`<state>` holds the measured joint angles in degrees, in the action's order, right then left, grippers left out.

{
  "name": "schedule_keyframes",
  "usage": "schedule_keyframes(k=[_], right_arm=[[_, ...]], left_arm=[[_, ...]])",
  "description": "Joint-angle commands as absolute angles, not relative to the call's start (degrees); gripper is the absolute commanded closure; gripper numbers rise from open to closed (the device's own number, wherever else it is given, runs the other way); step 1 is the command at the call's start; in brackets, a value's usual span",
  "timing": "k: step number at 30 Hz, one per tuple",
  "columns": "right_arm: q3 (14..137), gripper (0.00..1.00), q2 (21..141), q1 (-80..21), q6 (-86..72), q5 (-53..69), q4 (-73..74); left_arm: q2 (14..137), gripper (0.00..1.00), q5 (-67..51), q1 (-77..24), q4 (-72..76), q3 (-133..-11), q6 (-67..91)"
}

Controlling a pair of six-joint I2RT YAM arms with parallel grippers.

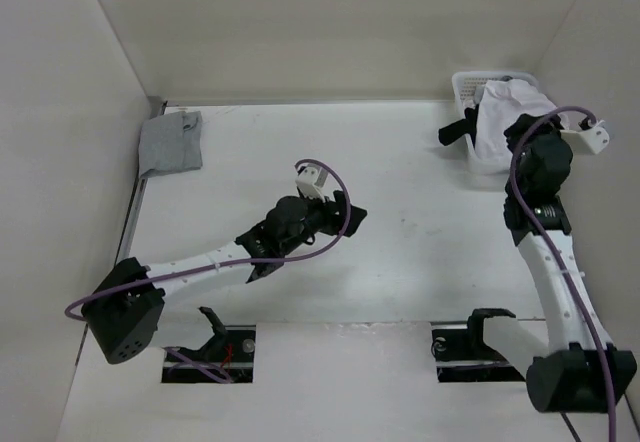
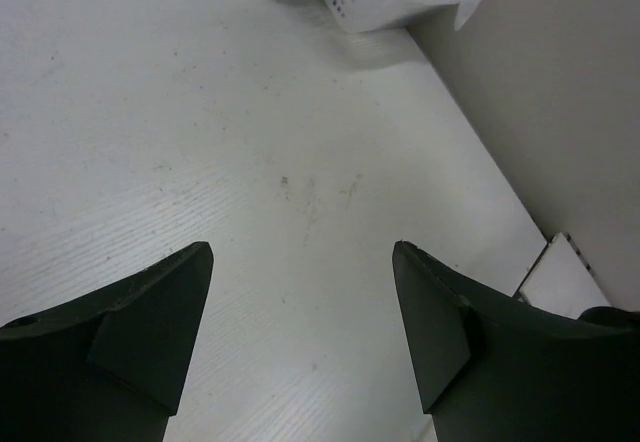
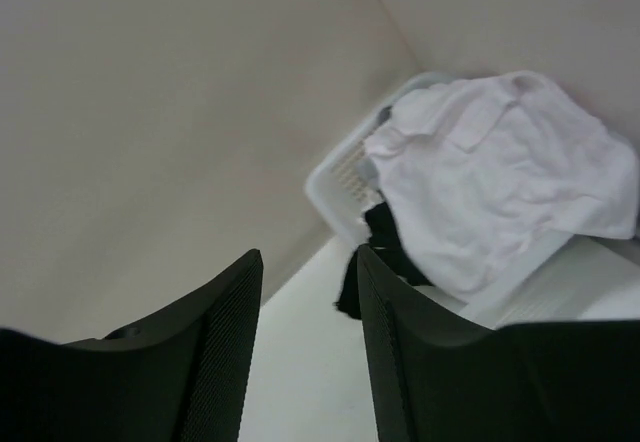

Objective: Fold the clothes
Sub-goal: Grab the tank top from the pile

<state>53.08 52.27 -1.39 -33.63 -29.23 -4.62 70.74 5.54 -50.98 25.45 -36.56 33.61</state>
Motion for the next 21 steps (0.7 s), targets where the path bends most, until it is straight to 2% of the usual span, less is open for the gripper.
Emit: schedule_keyframes(k=[1,6,9,10,12,14,16,18,20,21], right_arm=[[54.9,0.51,59.9,3.4,-33.0,-27.3,-6.9],[58.4,0.47,70.5,9.7,-32.5,-23.9,-9.2],[60.5,0.52,75.6,11.8,-33.5,-22.2,-9.9],[62.0,0.58,78.1,12.4,-33.7,-21.9,-10.0],[65.6,0.8,83.4,13.5,-33.8,-21.5,-9.2],[72.8,0.96,91.0,15.0,-34.4,-20.3,-5.3],[78.4,0.94,96.9,16.1,-34.4,-20.7,-3.3],[82.7,0.83,101.2,17.3,-34.7,-20.6,-2.6],[89.3,0.64,107.4,18.7,-36.4,-19.3,-1.2],[92.3,0.6,109.8,19.1,-36.6,-18.4,-0.7]], left_arm=[[73.2,0.27,4.9,-49.6,28.7,-35.5,33.0],[74.5,0.27,4.3,-48.6,28.7,-35.7,33.6],[74.1,0.27,4.6,-48.1,29.7,-35.0,33.6],[74.0,0.27,4.7,-47.9,30.6,-34.5,33.6],[73.8,0.27,4.4,-47.6,32.3,-33.7,33.8],[73.7,0.27,4.6,-47.5,33.8,-32.8,33.9],[73.8,0.27,4.7,-47.1,34.4,-32.5,33.9],[74.5,0.27,4.6,-46.6,34.9,-32.3,33.9],[75.3,0.27,4.2,-46.1,35.3,-32.3,34.0],[76.0,0.27,4.1,-45.9,35.4,-32.4,34.2]])
